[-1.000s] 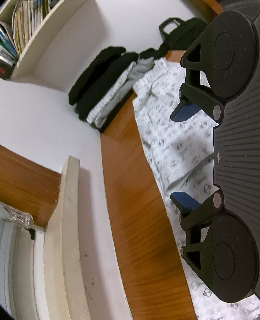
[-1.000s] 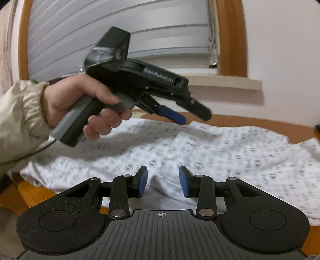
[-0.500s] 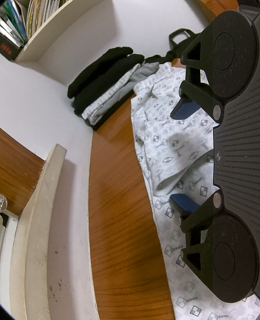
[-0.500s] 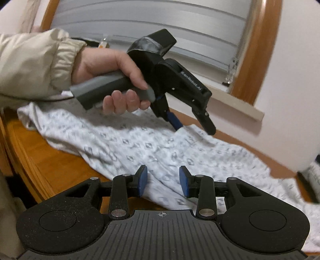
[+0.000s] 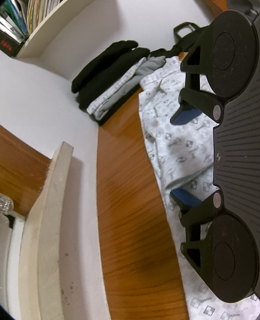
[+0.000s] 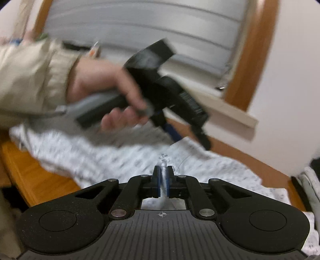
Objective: Fold clothes
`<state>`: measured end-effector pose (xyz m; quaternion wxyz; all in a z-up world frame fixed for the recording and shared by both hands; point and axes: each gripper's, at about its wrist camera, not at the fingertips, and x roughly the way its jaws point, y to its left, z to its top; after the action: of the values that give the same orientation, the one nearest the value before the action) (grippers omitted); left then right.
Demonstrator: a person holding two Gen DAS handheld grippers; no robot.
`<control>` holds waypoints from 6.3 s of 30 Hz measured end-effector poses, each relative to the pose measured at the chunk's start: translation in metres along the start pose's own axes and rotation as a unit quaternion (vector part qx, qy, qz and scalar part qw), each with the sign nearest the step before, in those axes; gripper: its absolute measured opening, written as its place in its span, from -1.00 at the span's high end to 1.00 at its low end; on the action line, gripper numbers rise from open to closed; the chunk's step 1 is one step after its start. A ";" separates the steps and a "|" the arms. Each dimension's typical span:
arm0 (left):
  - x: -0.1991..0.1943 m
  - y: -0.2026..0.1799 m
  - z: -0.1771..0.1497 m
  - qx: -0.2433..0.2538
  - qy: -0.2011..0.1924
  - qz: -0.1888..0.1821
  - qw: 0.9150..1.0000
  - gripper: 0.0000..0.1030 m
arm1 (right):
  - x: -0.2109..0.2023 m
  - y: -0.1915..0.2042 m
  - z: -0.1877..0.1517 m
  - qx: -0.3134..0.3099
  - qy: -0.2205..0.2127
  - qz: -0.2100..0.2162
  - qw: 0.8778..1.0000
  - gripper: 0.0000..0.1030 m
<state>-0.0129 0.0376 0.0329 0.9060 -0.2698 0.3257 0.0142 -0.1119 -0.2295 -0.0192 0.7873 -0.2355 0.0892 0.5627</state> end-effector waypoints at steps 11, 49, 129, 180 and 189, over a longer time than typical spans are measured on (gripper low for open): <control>-0.009 -0.016 0.001 0.002 -0.005 0.004 1.000 0.63 | -0.044 -0.054 0.023 0.090 -0.081 -0.019 0.992 0.91; -0.409 0.108 -0.025 0.043 -0.238 0.151 0.958 0.92 | 0.064 0.201 0.225 -0.015 -0.142 0.315 0.938 0.92; -0.084 0.057 -0.059 0.170 -0.027 0.059 0.983 -0.91 | 0.042 -0.049 -0.036 0.191 0.047 -0.044 0.979 0.28; -0.092 0.068 -0.056 0.126 -0.046 0.039 0.990 -0.99 | 0.035 0.043 -0.017 0.206 0.072 -0.074 0.973 0.93; -0.093 0.069 -0.057 0.124 -0.045 0.036 0.991 -1.00 | -0.001 0.046 0.000 0.144 0.099 -0.080 0.981 0.56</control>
<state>-0.1337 0.0820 0.0191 0.9453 -0.1422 0.2930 0.0183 -0.1546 -0.2183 -0.0316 0.8429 -0.1809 0.2278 0.4527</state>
